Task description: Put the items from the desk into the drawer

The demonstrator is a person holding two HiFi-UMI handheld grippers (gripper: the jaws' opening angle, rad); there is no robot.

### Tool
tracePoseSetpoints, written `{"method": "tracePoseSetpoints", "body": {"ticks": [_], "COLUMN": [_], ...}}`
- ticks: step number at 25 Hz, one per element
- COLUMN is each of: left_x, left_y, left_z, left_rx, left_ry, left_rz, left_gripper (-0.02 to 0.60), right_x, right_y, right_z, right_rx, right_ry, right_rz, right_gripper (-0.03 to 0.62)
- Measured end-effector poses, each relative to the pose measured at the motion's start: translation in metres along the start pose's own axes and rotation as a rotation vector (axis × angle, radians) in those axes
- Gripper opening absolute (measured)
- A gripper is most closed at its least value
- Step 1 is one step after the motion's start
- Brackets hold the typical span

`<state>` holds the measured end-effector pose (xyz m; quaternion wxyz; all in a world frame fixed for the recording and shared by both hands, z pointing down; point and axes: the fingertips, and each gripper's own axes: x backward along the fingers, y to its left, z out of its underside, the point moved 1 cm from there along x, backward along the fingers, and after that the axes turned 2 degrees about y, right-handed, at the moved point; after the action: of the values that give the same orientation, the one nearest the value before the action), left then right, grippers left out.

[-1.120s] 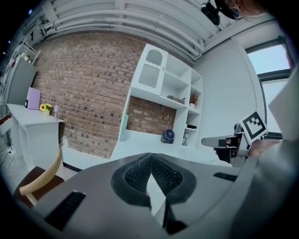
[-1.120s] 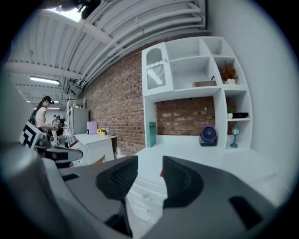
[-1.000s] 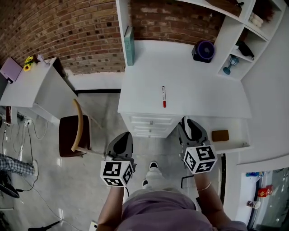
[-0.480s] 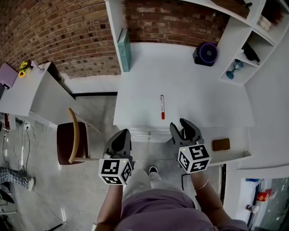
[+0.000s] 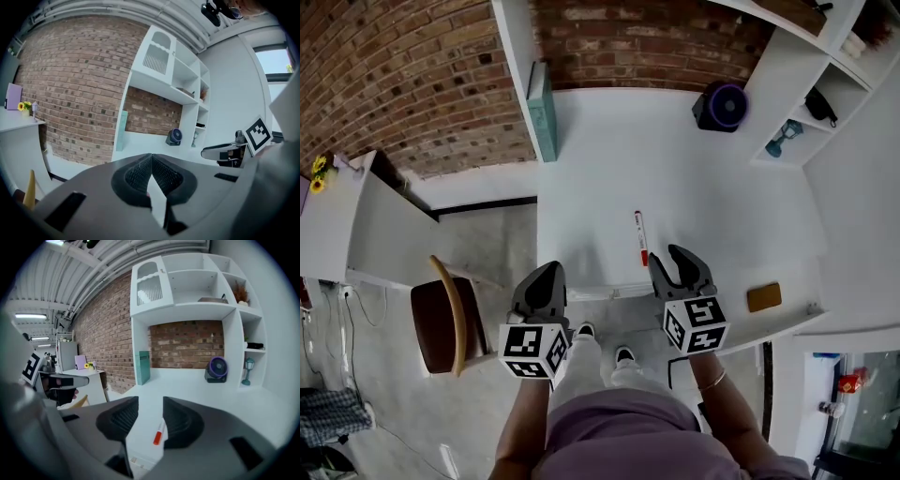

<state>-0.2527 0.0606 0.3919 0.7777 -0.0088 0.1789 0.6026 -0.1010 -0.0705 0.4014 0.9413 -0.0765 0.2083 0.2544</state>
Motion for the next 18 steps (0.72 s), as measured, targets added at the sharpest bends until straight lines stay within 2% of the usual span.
{"method": "tracePoseSetpoints", "body": {"ticks": [7, 18], "left_x": [-0.032, -0.07], "left_y": [0.027, 0.04], "left_z": [-0.006, -0.003], "left_rx": [-0.006, -0.006], "left_ry": [0.019, 0.067], "left_rz": [0.061, 0.141], "left_gripper": [0.0, 0.0], "right_x": [-0.038, -0.078], "right_y": [0.0, -0.013], "right_z": [0.012, 0.041], "right_rx": [-0.014, -0.059], "right_ry": [0.062, 0.167], "right_rz": [0.067, 0.139], "right_gripper": [0.156, 0.156]}}
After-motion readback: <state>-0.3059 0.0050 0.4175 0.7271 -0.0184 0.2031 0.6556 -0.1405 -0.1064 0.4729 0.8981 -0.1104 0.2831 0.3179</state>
